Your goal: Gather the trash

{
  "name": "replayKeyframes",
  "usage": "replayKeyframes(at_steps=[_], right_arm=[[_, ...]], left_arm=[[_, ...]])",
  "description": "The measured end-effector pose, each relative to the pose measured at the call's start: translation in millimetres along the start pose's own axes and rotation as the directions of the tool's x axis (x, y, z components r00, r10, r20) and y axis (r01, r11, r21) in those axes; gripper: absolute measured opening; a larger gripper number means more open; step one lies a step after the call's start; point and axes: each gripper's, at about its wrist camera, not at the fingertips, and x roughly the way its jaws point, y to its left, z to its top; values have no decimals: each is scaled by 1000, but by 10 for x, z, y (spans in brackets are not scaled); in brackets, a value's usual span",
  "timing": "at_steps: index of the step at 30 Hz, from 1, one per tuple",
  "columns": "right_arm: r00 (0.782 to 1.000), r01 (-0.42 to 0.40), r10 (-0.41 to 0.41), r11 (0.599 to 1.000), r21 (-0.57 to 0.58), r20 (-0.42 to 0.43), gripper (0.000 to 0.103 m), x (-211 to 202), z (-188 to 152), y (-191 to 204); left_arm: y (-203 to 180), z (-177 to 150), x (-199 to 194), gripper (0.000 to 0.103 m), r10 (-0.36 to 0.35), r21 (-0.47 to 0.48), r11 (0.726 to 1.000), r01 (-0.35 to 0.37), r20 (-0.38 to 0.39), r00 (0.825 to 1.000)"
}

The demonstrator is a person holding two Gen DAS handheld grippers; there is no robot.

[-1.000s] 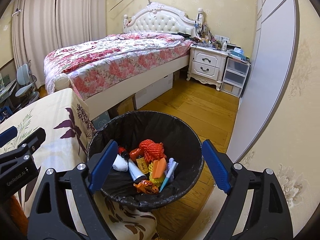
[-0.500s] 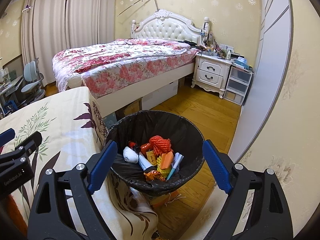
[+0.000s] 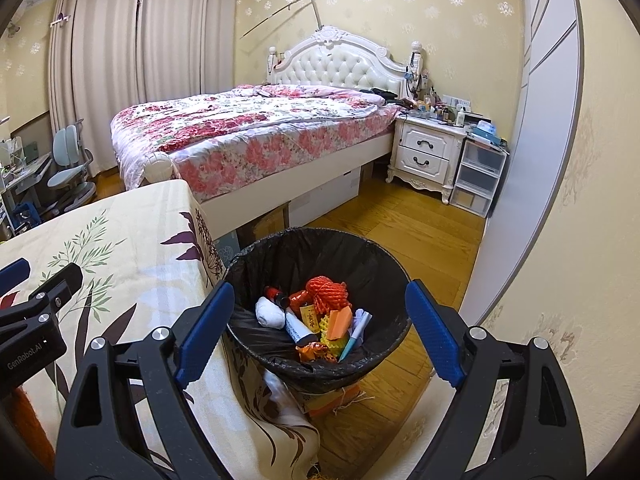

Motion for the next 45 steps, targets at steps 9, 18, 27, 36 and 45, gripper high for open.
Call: replayKeyframes(at_steps=[9, 18, 27, 36, 45], right_arm=[[1000, 0, 0, 1000, -1, 1, 85, -1, -1, -4], [1000, 2, -2, 1000, -1, 2, 85, -6, 2, -5], [1000, 2, -2, 1000, -1, 2, 85, -7, 4, -3], [1000, 2, -2, 1000, -1, 2, 85, -4, -1, -3], [1000, 2, -2, 1000, -1, 2, 85, -3, -4, -4]], left_arm=[[-14, -11, -13, 89, -2, 6, 1000, 2, -5, 1000], [-11, -11, -14, 89, -2, 5, 1000, 2, -5, 1000], [-10, -12, -13, 89, -2, 4, 1000, 2, -3, 1000], [-8, -16, -14, 89, -2, 4, 1000, 2, -3, 1000], [-16, -18, -21, 89, -4, 4, 1000, 4, -3, 1000]])
